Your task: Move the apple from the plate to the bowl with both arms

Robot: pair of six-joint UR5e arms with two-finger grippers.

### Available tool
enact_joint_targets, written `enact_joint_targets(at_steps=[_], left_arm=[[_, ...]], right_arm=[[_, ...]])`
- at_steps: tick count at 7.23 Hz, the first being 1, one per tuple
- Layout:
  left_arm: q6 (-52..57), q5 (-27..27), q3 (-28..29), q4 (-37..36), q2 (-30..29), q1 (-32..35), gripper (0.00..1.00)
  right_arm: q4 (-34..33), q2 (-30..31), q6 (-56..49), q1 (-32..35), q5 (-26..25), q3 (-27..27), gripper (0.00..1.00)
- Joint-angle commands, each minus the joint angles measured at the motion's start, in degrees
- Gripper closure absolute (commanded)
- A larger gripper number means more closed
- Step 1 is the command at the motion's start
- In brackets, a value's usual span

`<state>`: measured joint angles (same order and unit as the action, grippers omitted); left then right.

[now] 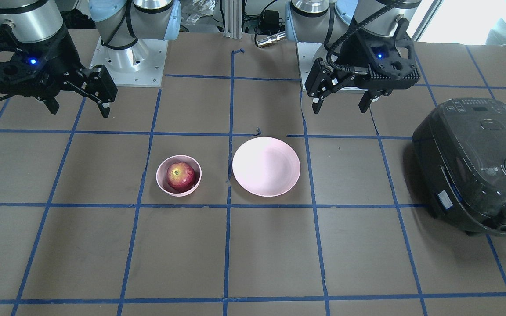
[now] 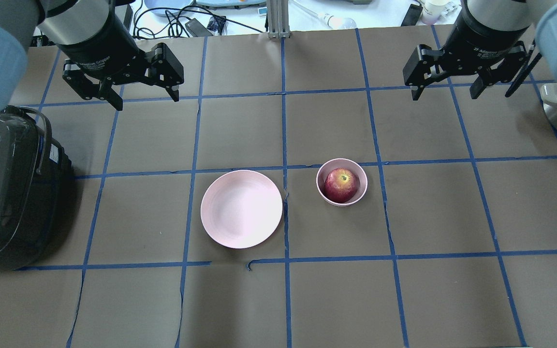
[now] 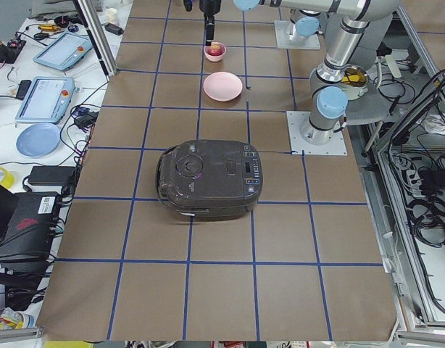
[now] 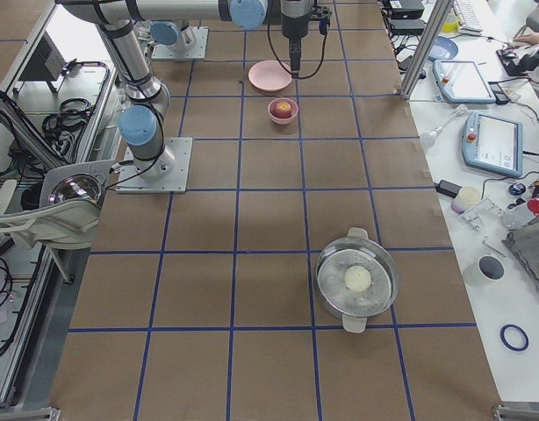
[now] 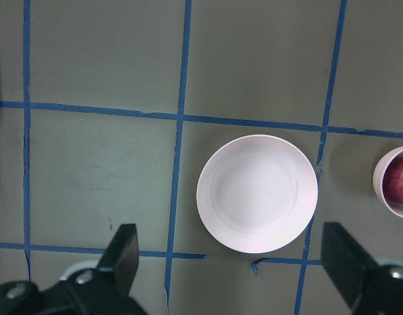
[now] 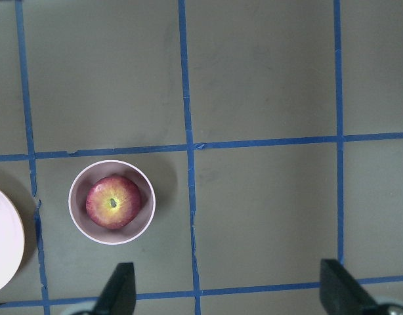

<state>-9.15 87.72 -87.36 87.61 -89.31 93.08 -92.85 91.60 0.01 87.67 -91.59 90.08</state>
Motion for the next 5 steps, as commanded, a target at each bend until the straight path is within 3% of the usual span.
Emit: enact_joint_targets(at_steps=[1,5], left_arm=[[-0.1,0.0,0.0,0.0,0.0,0.1,0.0],[0.0,0.0,-0.4,0.0,0.2,0.1,0.0]], right_arm=[[0.1,0.3,-0.4,0.0,-0.2,0.0,0.0],[0.0,0.3,-0.4,0.0,-0.1,0.1,0.0]])
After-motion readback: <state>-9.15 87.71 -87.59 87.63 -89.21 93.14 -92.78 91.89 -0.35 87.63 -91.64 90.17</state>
